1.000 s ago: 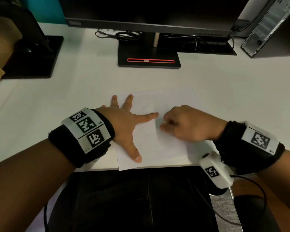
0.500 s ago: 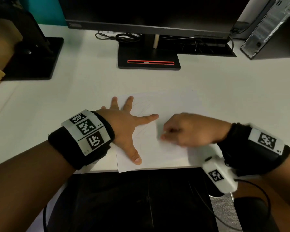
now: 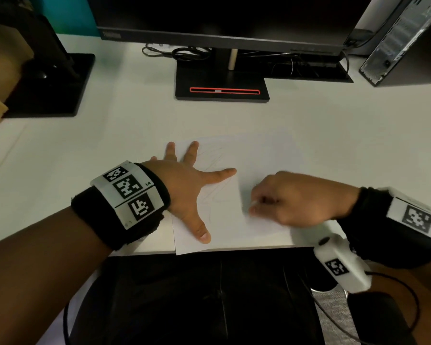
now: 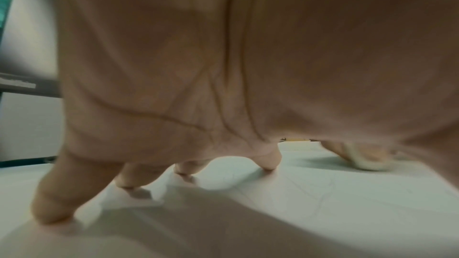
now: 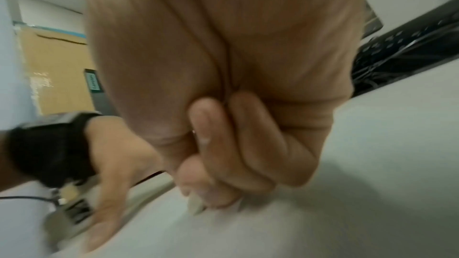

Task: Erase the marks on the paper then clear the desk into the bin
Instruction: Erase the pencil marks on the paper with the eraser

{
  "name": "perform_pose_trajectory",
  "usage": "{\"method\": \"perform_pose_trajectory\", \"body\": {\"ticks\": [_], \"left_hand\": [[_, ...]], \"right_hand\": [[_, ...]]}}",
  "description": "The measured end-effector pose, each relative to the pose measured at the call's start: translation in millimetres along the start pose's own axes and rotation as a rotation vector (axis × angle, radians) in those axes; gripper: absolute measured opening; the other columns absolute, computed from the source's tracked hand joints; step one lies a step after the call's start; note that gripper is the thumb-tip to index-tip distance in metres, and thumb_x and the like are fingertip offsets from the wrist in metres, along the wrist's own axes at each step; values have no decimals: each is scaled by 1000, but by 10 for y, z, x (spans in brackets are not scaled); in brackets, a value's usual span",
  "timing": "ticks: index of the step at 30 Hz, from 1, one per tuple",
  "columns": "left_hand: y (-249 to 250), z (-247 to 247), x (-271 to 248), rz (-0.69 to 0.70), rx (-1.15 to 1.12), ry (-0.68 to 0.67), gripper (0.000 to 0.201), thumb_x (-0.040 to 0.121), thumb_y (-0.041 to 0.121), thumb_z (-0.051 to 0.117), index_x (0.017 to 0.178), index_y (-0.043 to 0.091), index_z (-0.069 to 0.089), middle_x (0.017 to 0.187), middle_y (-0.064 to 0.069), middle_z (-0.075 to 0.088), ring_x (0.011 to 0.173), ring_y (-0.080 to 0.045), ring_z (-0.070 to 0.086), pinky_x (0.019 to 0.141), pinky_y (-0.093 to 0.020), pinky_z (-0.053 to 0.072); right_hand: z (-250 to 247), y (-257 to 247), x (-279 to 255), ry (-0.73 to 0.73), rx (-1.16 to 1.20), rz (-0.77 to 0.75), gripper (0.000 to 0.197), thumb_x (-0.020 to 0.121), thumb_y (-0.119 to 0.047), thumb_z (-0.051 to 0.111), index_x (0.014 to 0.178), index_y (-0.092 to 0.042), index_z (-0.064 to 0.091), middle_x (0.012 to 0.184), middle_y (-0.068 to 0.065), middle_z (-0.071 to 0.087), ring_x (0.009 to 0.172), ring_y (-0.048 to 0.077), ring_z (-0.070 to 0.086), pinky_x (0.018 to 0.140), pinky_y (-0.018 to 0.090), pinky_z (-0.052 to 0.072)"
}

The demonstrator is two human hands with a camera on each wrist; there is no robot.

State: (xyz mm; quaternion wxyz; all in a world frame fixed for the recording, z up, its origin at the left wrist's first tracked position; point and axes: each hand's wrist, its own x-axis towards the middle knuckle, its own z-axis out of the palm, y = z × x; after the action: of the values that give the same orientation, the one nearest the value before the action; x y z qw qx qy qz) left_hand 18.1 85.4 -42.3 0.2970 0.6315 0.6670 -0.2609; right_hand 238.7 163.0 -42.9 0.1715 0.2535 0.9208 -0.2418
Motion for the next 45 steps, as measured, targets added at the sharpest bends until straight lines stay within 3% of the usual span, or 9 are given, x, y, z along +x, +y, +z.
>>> {"method": "perform_pose_trajectory", "body": {"ticks": [6,10,14,19,24,30,34,40,45], "left_hand": [[12,-2,-1,-2,0,1,137,41,85,79,125,79,-30,152,-3,-48,141,-48,-36,116,-72,6],[15,-3,-4,-6,1,3,137,41,85,79,124,79,-30,152,-2,-48,141,-48,-35,116,-71,7],[19,-7,4,-3,-2,4,137,40,85,79,123,80,-30,152,-2,-48,142,-47,-35,117,-71,7],[25,-10,-4,-4,2,1,137,43,83,80,124,79,-30,152,-2,-49,141,-48,-35,117,-71,7],[31,-15,-18,-7,2,-1,137,44,83,80,125,78,-30,152,-3,-49,142,-48,-35,117,-70,6],[23,-2,3,-2,6,5,137,43,84,80,125,79,-30,152,-3,-49,141,-49,-35,117,-71,8],[27,-9,-8,-3,3,-2,136,42,85,79,122,79,-31,152,-3,-49,142,-49,-34,116,-72,9],[26,-4,7,-3,13,3,137,44,84,79,125,78,-31,152,-4,-48,140,-51,-35,115,-73,9],[39,-20,-5,-12,14,-1,138,44,84,79,126,77,-31,152,-5,-49,141,-51,-34,115,-73,10]], "right_hand": [[-97,165,-34,53,61,92,42,100,-41,54,70,-12,56,63,-1,57,58,12,50,64,34,44],[75,-57,-78,-68,20,-29,41,100,-42,54,73,-11,57,64,2,59,57,9,49,64,32,45],[-44,60,21,75,96,77,44,100,-41,52,72,-9,57,64,0,59,59,14,51,64,36,46],[96,-242,35,-36,24,-73,42,101,-39,53,69,-11,54,60,-1,53,57,11,48,62,29,42],[-89,-61,162,77,46,55,42,101,-39,51,71,-11,56,65,1,60,61,13,54,65,34,45],[73,-331,91,-77,9,-73,41,101,-40,54,74,-9,58,60,-2,55,58,11,48,62,29,42],[-110,-85,229,95,26,82,41,101,-38,51,73,-9,58,70,4,63,65,17,56,64,33,42],[117,-387,127,-56,3,-114,43,102,-37,54,67,-11,52,56,-2,49,53,11,43,58,23,37],[-76,-163,246,97,20,17,43,102,-38,53,68,-11,53,60,-3,52,56,7,48,58,25,34]]}}
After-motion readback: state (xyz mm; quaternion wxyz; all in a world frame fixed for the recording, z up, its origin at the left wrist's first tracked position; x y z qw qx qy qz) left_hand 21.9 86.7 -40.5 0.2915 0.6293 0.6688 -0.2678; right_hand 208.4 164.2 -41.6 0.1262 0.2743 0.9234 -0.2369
